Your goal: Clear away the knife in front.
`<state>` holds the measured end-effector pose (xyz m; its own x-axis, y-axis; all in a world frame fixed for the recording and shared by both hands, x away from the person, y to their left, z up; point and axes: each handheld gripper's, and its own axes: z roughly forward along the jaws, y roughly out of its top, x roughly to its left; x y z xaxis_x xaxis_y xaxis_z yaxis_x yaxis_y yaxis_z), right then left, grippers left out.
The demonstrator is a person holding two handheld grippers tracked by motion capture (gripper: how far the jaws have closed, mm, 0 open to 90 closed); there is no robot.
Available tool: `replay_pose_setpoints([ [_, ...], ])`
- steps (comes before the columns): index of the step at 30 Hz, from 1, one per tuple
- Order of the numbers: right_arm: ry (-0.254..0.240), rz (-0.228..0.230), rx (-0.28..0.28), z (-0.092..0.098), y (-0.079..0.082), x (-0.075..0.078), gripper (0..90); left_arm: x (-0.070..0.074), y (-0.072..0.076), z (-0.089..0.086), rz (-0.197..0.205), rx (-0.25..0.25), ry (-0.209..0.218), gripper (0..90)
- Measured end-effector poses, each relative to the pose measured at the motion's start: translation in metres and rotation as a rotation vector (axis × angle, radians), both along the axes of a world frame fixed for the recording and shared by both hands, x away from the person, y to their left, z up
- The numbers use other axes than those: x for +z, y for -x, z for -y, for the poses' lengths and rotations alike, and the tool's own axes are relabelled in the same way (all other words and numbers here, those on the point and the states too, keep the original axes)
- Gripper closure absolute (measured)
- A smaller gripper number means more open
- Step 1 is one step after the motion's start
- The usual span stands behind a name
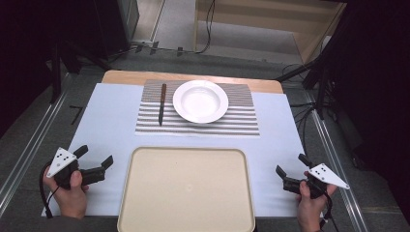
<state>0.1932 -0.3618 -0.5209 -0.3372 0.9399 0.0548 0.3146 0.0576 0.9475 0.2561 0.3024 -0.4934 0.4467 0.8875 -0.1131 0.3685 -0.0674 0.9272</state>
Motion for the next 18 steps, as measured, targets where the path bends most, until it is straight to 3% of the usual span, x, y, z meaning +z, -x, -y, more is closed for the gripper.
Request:
replay_pose_setpoints([
  [5, -0.006, 0.005, 0.012, 0.0, 0.0, 0.0, 0.0, 0.004, -0.001, 0.001, -0.011, -0.001, -0.026, 0.0],
  [9, -0.006, 0.006, 0.019, 0.0, 0.0, -0.001, 0.0, 0.007, -0.002, 0.004, -0.021, -0.01, -0.022, 0.0],
  [18, -0.008, 0.009, 0.019, 0.0, 0.0, -0.001, 0.0, 0.033, -0.007, 0.016, -0.012, -0.041, -0.02, 0.0],
])
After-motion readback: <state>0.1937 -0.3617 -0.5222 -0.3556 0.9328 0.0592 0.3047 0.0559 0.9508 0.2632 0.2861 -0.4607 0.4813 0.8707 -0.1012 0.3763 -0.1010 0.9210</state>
